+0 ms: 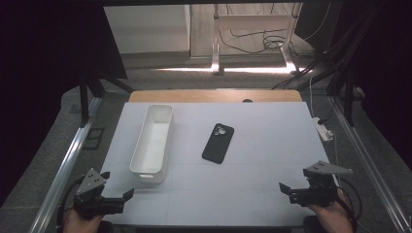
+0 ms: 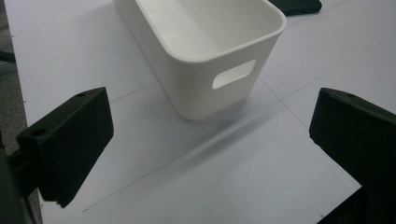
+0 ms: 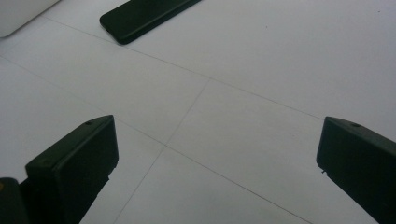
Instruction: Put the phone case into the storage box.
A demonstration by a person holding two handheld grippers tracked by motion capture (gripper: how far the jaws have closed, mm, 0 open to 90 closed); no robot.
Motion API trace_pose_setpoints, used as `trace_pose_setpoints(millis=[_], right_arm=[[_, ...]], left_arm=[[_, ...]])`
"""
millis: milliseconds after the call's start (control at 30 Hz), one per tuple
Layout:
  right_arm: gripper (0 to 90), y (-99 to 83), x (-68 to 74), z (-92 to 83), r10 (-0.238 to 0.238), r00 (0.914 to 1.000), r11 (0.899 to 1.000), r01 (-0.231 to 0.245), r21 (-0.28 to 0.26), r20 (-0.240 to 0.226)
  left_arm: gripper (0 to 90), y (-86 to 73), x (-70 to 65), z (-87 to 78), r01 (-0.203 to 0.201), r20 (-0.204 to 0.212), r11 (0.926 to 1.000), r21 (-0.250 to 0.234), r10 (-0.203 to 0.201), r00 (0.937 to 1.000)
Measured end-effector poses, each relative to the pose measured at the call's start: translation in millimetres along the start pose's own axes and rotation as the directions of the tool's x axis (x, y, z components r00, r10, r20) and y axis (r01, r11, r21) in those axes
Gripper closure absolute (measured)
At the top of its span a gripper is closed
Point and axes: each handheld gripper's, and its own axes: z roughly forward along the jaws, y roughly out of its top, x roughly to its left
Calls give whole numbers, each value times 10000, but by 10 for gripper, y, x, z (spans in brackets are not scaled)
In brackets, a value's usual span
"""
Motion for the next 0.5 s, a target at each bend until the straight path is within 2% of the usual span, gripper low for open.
trace_pose_setpoints(millis=[200, 333, 500], right_arm=[[0, 0, 3, -3, -18, 10000, 10000, 18, -29, 3], [0, 2, 12, -3, -131, 9998, 9999, 131, -24, -159], [0, 3, 16, -2, -201, 9997, 9998, 201, 4, -144]], left_arm=[[8, -7, 7, -13, 6, 142, 9999, -131, -4, 9999], [0, -15, -1, -32, -14, 10, 9996, -284, 14, 10000], [0, -11, -7, -34, 114, 1, 9998, -172, -114, 9999]])
